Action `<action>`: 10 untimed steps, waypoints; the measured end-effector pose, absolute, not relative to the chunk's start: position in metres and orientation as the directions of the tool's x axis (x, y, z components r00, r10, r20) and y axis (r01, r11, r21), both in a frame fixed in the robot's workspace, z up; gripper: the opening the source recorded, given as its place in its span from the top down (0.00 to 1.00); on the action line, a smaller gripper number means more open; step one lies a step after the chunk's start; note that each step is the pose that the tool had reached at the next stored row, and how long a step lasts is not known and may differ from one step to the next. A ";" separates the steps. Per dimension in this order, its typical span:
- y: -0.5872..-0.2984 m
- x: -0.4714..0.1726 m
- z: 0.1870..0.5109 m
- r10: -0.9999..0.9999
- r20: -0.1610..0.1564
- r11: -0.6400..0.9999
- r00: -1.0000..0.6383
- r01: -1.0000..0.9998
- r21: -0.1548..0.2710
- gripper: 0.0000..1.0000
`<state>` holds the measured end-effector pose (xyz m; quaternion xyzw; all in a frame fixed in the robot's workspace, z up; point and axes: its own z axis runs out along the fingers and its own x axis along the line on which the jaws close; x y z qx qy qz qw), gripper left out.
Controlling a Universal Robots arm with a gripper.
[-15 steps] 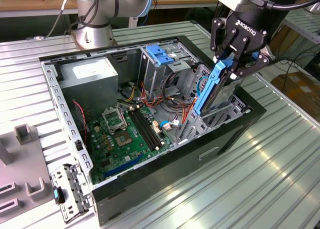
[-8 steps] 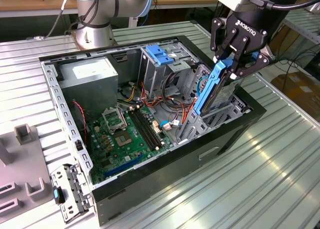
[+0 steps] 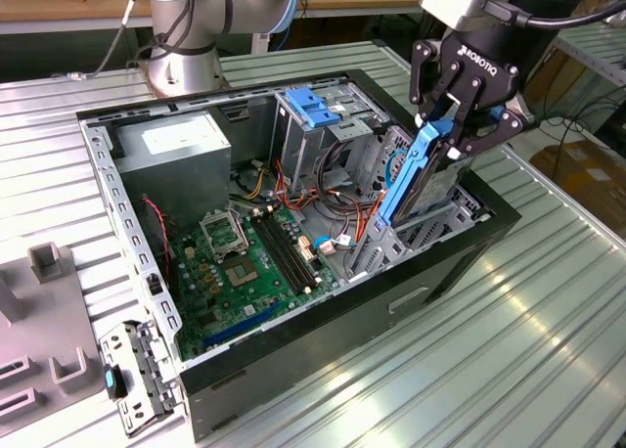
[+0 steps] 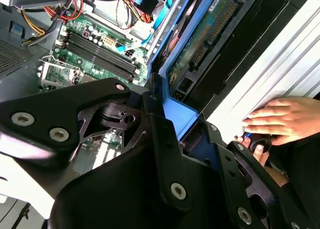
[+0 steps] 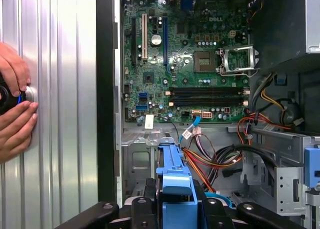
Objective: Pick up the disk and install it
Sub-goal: 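Insert the disk into the insertion slot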
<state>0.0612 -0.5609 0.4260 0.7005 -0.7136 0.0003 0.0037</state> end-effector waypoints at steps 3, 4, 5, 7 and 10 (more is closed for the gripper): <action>-0.562 0.061 0.422 -1.000 0.006 0.018 -0.018 -1.000 0.005 0.63; -0.562 0.061 0.420 -1.000 0.006 0.018 -0.018 -1.000 0.005 0.63; -0.562 0.061 0.419 -1.000 0.006 0.018 -0.018 -1.000 0.005 0.63; -0.563 0.061 0.416 -1.000 0.006 0.018 -0.018 -1.000 0.005 0.63; -0.563 0.061 0.413 -1.000 0.006 0.018 -0.018 -1.000 0.005 0.63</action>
